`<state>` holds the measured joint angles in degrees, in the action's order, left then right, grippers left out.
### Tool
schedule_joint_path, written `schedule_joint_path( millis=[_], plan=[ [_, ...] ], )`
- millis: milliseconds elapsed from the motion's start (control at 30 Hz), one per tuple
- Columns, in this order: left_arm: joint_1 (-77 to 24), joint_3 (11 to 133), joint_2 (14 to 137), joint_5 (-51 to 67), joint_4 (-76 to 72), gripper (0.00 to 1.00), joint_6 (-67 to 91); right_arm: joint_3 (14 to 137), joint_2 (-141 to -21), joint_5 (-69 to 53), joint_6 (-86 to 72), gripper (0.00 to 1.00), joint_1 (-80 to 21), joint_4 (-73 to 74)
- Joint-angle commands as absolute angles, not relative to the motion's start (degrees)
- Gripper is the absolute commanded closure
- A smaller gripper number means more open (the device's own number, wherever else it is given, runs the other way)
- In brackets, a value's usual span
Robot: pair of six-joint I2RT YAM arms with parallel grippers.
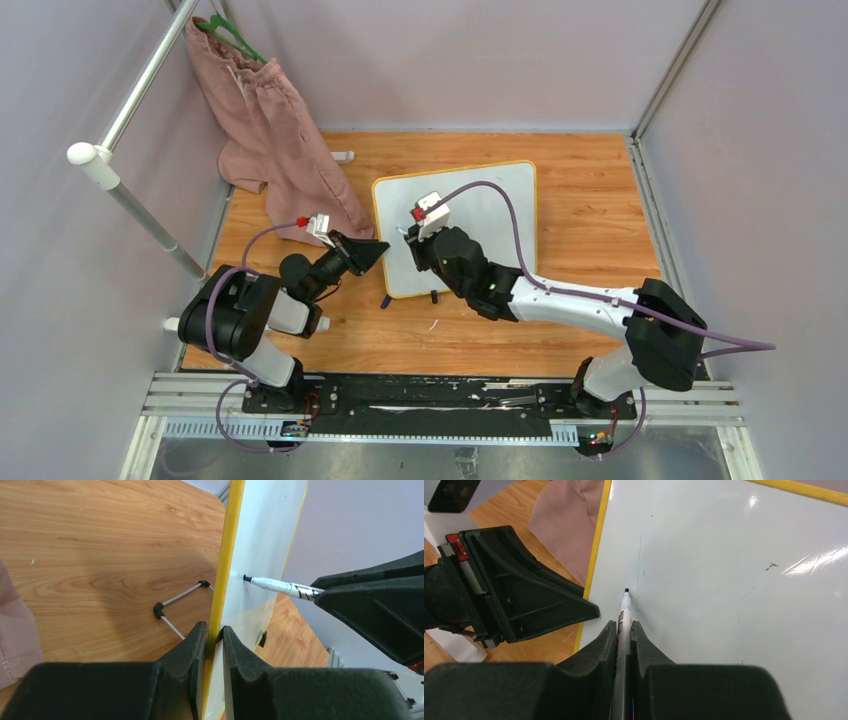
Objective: Write a sentence on the whiteboard
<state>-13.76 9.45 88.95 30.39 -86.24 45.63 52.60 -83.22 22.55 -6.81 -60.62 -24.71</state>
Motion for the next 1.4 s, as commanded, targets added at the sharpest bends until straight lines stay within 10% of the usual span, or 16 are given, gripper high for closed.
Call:
schedule_joint_path(
  millis=[0, 1367],
  plan=[
    [-14.30, 8.76, 87.08, 30.79, -88.74, 1.00, 45.01, 50.65, -82.63, 24.89, -8.04, 1.00, -61.25, -20.56],
    [-14.33, 8.54, 86.92, 30.96, -88.69, 1.00, 44.96, 49.29, -75.63, 28.22, -5.55, 1.00, -59.86, -24.85]
  ],
)
